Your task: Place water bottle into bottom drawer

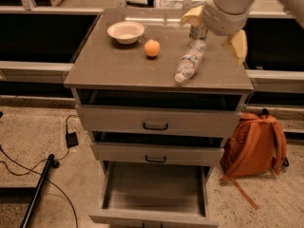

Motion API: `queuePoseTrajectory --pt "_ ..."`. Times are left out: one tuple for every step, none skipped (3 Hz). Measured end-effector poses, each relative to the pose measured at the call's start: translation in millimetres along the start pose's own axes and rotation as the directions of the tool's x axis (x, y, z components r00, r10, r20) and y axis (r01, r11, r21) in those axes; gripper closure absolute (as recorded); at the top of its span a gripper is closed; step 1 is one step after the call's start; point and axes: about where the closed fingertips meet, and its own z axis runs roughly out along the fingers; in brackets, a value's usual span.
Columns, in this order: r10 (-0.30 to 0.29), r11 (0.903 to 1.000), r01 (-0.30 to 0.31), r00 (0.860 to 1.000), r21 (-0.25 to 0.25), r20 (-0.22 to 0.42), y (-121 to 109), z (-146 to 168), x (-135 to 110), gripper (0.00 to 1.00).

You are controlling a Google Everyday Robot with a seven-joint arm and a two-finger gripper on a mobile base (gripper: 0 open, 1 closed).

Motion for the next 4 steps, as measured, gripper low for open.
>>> queuePoseTrajectory --pt "-0.108 0.9934 0.109 0.994 -0.034 0.028 -16 35 9 0.0" --pt "-0.16 0.9835 0.166 0.984 -0.071 0.083 -20 73 13 0.0" --pt "-0.197 0.9734 0.21 0.971 -0.091 0.138 -18 101 7 0.0" --pt "-0.228 0.9641 0.249 0.953 -0.092 0.199 -14 120 -9 0.18"
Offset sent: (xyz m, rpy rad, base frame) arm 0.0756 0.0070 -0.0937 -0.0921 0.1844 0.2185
